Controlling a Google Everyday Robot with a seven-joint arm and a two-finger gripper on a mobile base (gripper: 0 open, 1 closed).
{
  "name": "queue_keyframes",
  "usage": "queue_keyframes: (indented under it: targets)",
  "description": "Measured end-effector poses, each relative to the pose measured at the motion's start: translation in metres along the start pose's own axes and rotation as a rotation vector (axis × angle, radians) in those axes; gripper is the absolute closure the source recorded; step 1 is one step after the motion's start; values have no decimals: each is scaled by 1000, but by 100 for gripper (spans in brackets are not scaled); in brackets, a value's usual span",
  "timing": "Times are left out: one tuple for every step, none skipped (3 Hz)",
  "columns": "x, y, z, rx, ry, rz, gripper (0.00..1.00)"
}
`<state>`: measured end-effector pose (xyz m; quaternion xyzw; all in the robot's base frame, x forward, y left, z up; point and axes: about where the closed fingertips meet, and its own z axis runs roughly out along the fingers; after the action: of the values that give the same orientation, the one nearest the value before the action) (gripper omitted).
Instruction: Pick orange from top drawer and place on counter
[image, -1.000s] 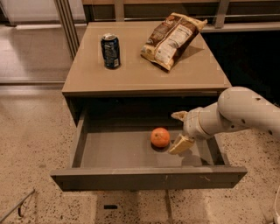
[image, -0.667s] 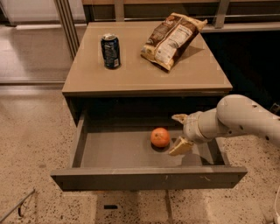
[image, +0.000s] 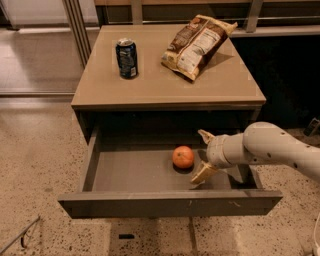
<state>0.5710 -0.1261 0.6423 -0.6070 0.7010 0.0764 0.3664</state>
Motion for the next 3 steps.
queue_keyframes:
  targets:
    - [4,-5,18,5,-28,12,11]
    - [2,-9,31,-4,-62,36,11]
    - [-3,-10,42,-26,-99,62,12]
